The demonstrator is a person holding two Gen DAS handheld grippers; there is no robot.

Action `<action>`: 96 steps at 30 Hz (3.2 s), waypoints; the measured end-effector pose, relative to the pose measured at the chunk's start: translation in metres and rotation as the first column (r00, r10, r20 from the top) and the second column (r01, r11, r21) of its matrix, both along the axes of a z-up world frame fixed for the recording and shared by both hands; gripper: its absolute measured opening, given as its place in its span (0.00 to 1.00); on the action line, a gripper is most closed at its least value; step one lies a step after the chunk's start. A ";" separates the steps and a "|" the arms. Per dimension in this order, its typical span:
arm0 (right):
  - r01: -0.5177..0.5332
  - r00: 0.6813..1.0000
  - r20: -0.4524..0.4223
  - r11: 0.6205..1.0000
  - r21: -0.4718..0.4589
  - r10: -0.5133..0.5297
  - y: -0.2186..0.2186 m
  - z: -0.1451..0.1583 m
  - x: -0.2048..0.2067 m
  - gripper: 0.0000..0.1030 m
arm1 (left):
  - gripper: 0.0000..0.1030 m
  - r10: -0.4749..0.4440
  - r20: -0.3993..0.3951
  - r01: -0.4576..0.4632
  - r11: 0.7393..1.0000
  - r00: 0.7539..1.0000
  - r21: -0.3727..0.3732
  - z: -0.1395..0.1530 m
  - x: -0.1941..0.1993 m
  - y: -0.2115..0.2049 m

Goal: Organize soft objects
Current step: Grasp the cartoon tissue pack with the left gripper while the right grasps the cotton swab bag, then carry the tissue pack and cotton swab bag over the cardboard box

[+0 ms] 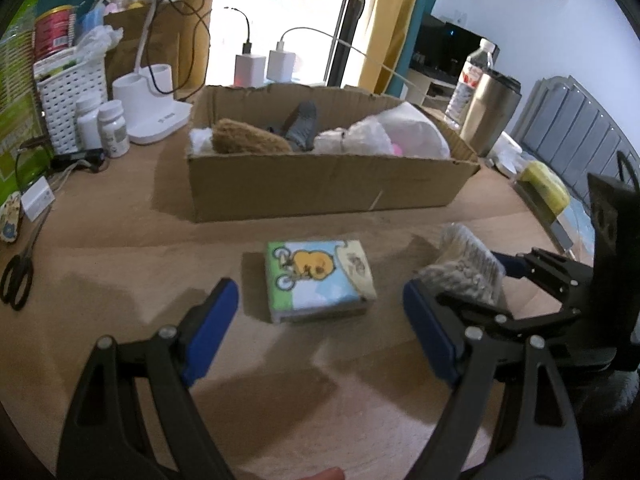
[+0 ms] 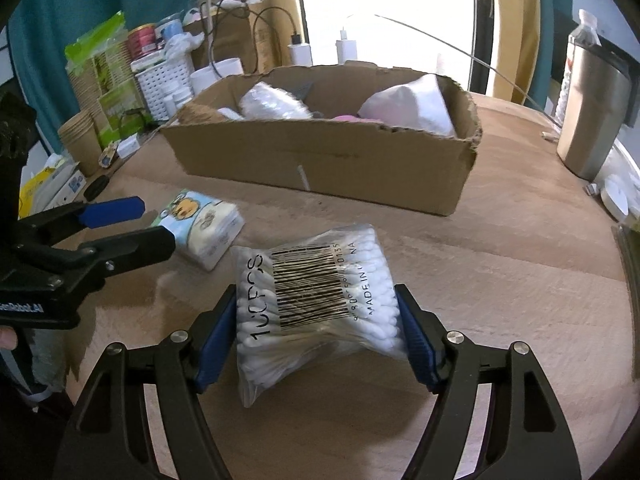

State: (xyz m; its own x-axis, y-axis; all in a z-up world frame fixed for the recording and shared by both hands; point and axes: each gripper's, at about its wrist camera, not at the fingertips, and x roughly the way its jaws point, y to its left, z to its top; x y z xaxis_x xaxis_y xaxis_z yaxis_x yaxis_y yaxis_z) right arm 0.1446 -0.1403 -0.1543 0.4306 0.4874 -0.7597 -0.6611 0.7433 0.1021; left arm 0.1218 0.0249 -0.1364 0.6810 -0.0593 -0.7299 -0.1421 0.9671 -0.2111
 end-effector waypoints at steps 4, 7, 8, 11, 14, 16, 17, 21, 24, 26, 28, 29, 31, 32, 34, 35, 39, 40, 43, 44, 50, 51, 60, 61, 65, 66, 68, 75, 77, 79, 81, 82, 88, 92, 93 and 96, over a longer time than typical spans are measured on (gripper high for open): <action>0.014 1.000 -0.005 1.000 0.011 -0.014 -0.007 0.000 0.006 0.74 | 0.83 -0.008 -0.024 0.008 1.000 1.000 0.016 -0.006 0.014 -0.004; 0.018 1.000 -0.017 1.000 0.022 -0.018 -0.010 0.000 0.009 0.74 | 0.83 0.004 -0.055 -0.002 1.000 0.999 0.031 -0.013 0.022 -0.005; 0.018 1.000 -0.016 1.000 0.021 -0.018 -0.011 0.000 0.010 0.74 | 0.83 0.008 -0.064 -0.005 0.999 0.998 0.036 -0.015 0.024 -0.006; 0.020 1.000 -0.022 0.999 0.025 -0.020 -0.011 0.001 0.009 0.74 | 0.83 0.008 -0.078 -0.004 0.999 0.997 0.042 -0.020 0.027 -0.006; 0.022 1.000 -0.023 0.999 0.027 -0.021 -0.012 0.001 0.010 0.74 | 0.82 -0.001 -0.076 0.004 0.999 0.997 0.049 -0.021 0.028 -0.009; 0.025 0.999 -0.025 0.999 0.027 -0.024 -0.012 0.001 0.010 0.74 | 0.71 -0.007 -0.073 0.011 0.999 0.997 0.053 -0.022 0.028 -0.011; 0.024 0.999 -0.024 0.999 0.028 -0.024 -0.012 0.001 0.010 0.74 | 0.67 -0.011 -0.075 0.015 0.998 0.997 0.055 -0.022 0.028 -0.011; 0.029 0.999 -0.017 0.999 0.027 -0.028 -0.012 0.002 0.009 0.74 | 0.66 -0.034 -0.073 0.039 0.997 0.997 0.063 -0.021 0.026 -0.015; 0.029 0.999 -0.016 0.999 0.022 -0.028 -0.011 0.003 0.007 0.74 | 0.66 -0.057 -0.060 0.060 0.996 0.997 0.059 -0.017 0.023 -0.018; 0.028 0.999 -0.016 0.999 0.018 -0.027 -0.010 0.004 0.005 0.74 | 0.66 -0.068 -0.049 0.071 0.996 0.996 0.057 -0.014 0.020 -0.021; 0.027 1.000 -0.013 1.000 0.017 -0.026 -0.008 0.007 0.003 0.74 | 0.66 -0.075 -0.041 0.077 0.996 0.996 0.054 -0.011 0.018 -0.023; 0.026 1.000 -0.010 1.000 0.016 -0.025 -0.007 0.008 0.002 0.74 | 0.66 -0.077 -0.038 0.079 0.995 0.996 0.053 -0.010 0.017 -0.024; 0.022 1.000 -0.002 1.000 0.017 -0.022 -0.007 0.011 -0.001 0.74 | 0.66 -0.081 -0.028 0.082 0.995 0.996 0.051 -0.007 0.013 -0.024; 0.021 1.000 0.002 1.000 0.017 -0.021 -0.006 0.013 -0.003 0.74 | 0.66 -0.083 -0.024 0.084 0.995 0.996 0.051 -0.005 0.011 -0.025; 0.020 1.000 0.010 1.000 0.016 -0.020 -0.007 0.017 -0.006 0.74 | 0.66 -0.086 -0.012 0.087 0.995 0.996 0.049 -0.001 0.006 -0.026; 0.019 1.000 0.014 1.000 0.016 -0.019 -0.007 0.019 -0.008 0.74 | 0.66 -0.089 -0.008 0.089 0.995 0.996 0.049 0.001 0.005 -0.027; 0.018 0.999 0.034 1.000 0.017 -0.018 -0.006 0.027 -0.016 0.74 | 0.66 -0.096 0.019 0.095 0.994 0.995 0.051 0.011 -0.005 -0.028; 0.017 0.999 0.038 1.000 0.018 -0.018 -0.007 0.029 -0.017 0.74 | 0.66 -0.097 0.023 0.095 0.994 0.995 0.052 0.012 -0.006 -0.027; 0.016 0.998 0.053 1.000 0.021 -0.017 -0.008 0.035 -0.022 0.74 | 0.66 -0.098 0.043 0.095 0.994 0.994 0.055 0.020 -0.014 -0.027; 0.016 0.998 0.059 1.000 0.023 -0.017 -0.008 0.038 -0.023 0.74 | 0.66 -0.098 0.049 0.095 0.994 0.994 0.056 0.023 -0.016 -0.027; 0.017 0.996 0.089 0.999 0.040 -0.020 -0.010 0.052 -0.028 0.74 | 0.66 -0.100 0.080 0.095 0.994 0.992 0.062 0.036 -0.023 -0.025; 0.017 0.996 0.092 0.999 0.042 -0.021 -0.010 0.054 -0.028 0.74 | 0.66 -0.100 0.085 0.095 0.993 0.991 0.064 0.039 -0.024 -0.024; 0.026 0.991 0.131 0.998 0.063 -0.034 -0.011 0.075 -0.021 0.74 | 0.66 -0.103 0.126 0.094 0.993 0.987 0.075 0.063 -0.021 -0.020; 0.028 0.990 0.136 0.997 0.066 -0.036 -0.012 0.077 -0.020 0.74 | 0.66 -0.103 0.129 0.094 0.993 0.986 0.076 0.065 -0.020 -0.019; 0.028 0.988 0.149 0.997 0.068 -0.038 -0.011 0.083 -0.016 0.74 | 0.66 -0.098 0.149 0.088 0.993 0.984 0.076 0.074 -0.017 -0.013; 0.028 0.988 0.150 0.997 0.068 -0.038 -0.011 0.084 -0.014 0.74 | 0.66 -0.097 0.154 0.086 0.993 0.983 0.078 0.076 -0.016 -0.012; 0.027 0.988 0.153 0.997 0.066 -0.037 -0.009 0.086 -0.010 0.74 | 0.66 -0.094 0.161 0.083 0.994 0.982 0.076 0.079 -0.013 -0.009; 0.023 0.986 0.163 0.998 0.059 -0.032 -0.002 0.092 0.001 0.74 | 0.66 -0.082 0.171 0.071 0.995 0.982 0.068 0.083 0.001 0.003; 0.024 0.986 0.165 0.998 0.059 -0.033 0.000 0.093 0.005 0.74 | 0.66 -0.080 0.174 0.069 0.995 0.982 0.067 0.084 0.005 0.006; 0.025 0.986 0.165 0.998 0.058 -0.034 0.002 0.094 0.010 0.74 | 0.66 -0.078 0.177 0.067 0.996 0.981 0.065 0.086 0.010 0.010; 0.025 0.986 0.165 0.998 0.058 -0.034 0.004 0.094 0.015 0.74 | 0.66 -0.075 0.178 0.065 0.996 0.981 0.065 0.087 0.015 0.013; 0.024 0.986 0.164 0.998 0.057 -0.033 0.006 0.094 0.017 0.74 | 0.66 -0.074 0.179 0.064 0.996 0.981 0.064 0.087 0.017 0.015; 0.025 0.987 0.156 0.998 0.050 -0.033 0.014 0.092 0.031 0.74 | 0.66 -0.071 0.177 0.062 0.996 0.982 0.057 0.086 0.031 0.023; 0.022 0.988 0.150 0.999 0.045 -0.029 0.020 0.090 0.040 0.74 | 0.66 -0.066 0.174 0.058 0.997 0.982 0.052 0.084 0.039 0.028; 0.021 0.989 0.148 0.999 0.044 -0.027 0.021 0.090 0.042 0.74 | 0.66 -0.065 0.175 0.057 0.997 0.982 0.052 0.084 0.041 0.029; 0.017 0.989 0.145 0.999 0.042 -0.023 0.026 0.089 0.048 0.74 | 0.66 -0.060 0.178 0.052 0.997 0.982 0.049 0.084 0.047 0.034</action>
